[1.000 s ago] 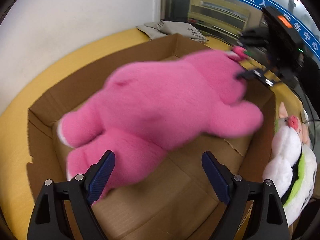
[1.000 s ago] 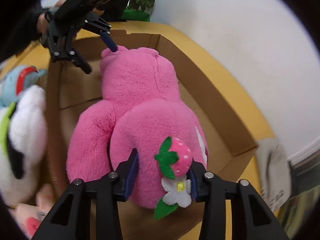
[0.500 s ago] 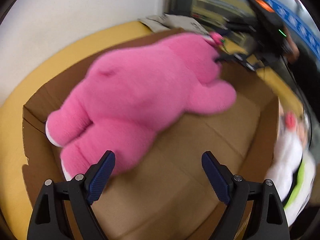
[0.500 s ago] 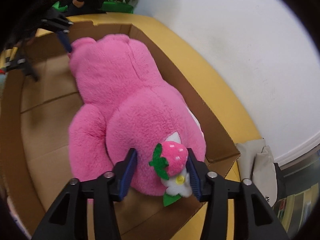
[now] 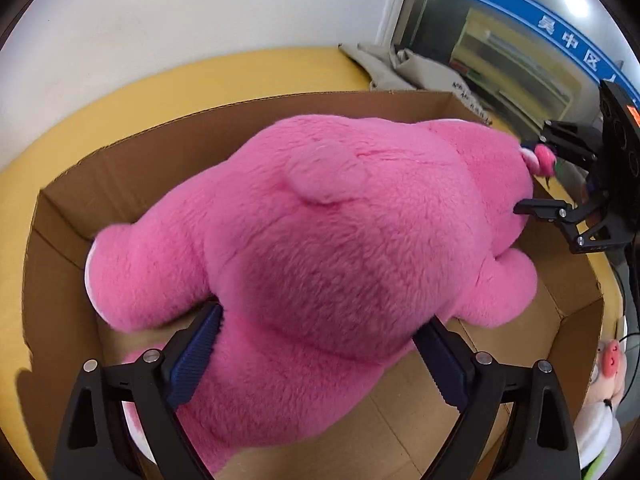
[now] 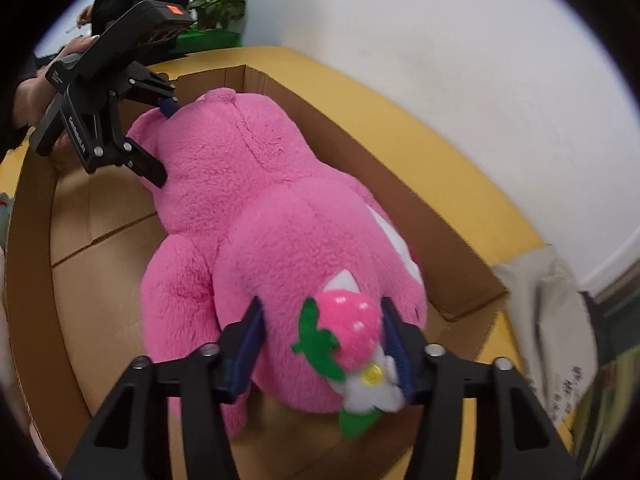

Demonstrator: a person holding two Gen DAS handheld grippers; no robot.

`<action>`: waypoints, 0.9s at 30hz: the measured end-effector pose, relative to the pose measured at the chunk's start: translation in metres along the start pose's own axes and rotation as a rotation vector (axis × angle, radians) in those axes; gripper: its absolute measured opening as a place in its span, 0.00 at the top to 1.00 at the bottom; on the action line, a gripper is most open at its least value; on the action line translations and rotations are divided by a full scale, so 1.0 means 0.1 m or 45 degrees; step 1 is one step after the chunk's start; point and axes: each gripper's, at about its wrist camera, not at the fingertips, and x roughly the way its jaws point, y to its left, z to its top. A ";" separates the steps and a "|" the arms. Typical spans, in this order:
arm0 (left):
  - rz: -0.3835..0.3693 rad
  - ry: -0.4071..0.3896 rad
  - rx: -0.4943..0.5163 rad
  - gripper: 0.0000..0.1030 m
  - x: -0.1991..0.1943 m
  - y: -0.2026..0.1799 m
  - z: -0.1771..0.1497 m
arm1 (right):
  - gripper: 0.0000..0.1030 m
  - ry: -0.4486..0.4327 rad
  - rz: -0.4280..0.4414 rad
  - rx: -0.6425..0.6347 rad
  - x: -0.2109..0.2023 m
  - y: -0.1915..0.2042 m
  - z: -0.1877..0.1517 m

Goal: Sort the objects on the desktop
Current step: 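Lower the pink plush into the cardboard box and open both grippers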

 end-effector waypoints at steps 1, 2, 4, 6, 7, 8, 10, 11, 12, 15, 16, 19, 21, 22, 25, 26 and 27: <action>0.002 -0.007 0.005 0.06 0.02 -0.01 -0.02 | 0.52 0.012 -0.020 0.005 -0.01 0.01 -0.01; 0.008 -0.012 0.008 0.05 0.04 -0.02 -0.01 | 0.53 0.022 -0.032 0.015 -0.01 0.02 -0.03; 0.013 -0.015 0.008 0.05 0.06 -0.05 0.00 | 0.52 0.044 -0.033 0.057 0.06 0.04 0.00; 0.012 -0.006 0.009 0.05 0.03 -0.06 -0.04 | 0.50 0.056 -0.035 0.079 0.07 0.06 0.02; 0.016 0.001 0.013 0.05 0.03 -0.10 -0.07 | 0.49 0.057 -0.040 0.082 0.06 0.07 0.03; 0.021 0.009 0.017 0.05 0.03 -0.13 -0.09 | 0.46 0.058 -0.045 0.084 0.04 0.08 0.04; 0.033 0.022 0.027 0.05 -0.02 -0.21 -0.17 | 0.43 0.039 -0.034 0.099 -0.17 0.09 -0.07; 0.058 0.026 0.037 0.06 -0.10 -0.25 -0.24 | 0.43 0.026 -0.026 0.107 -0.31 0.09 -0.14; 0.078 0.024 0.042 0.06 -0.14 -0.25 -0.27 | 0.43 0.008 0.011 0.127 -0.43 0.11 -0.22; 0.155 -0.013 0.026 0.06 -0.55 -0.25 -0.42 | 0.41 -0.011 0.158 0.185 -0.66 0.27 -0.47; 0.159 -0.035 0.027 0.06 -0.70 -0.25 -0.49 | 0.41 0.023 0.191 0.168 -0.69 0.36 -0.58; 0.187 -0.015 0.044 0.06 -0.97 -0.24 -0.76 | 0.41 0.114 0.246 0.094 -0.72 0.66 -0.82; 0.202 0.038 0.041 0.06 -0.98 -0.22 -0.95 | 0.45 0.129 0.248 0.137 -0.76 0.76 -0.92; 0.209 0.064 0.040 0.06 -0.98 -0.21 -1.04 | 0.45 0.128 0.243 0.172 -0.79 0.78 -0.96; 0.224 0.076 -0.001 0.08 -1.07 -0.20 -1.26 | 0.45 0.126 0.212 0.233 -0.84 0.84 -0.99; 0.227 0.059 -0.013 0.11 -1.12 -0.21 -1.31 | 0.46 0.125 0.202 0.250 -0.86 0.85 -0.99; 0.229 0.042 -0.025 0.12 -1.18 -0.22 -1.36 | 0.46 0.124 0.191 0.267 -0.88 0.87 -1.00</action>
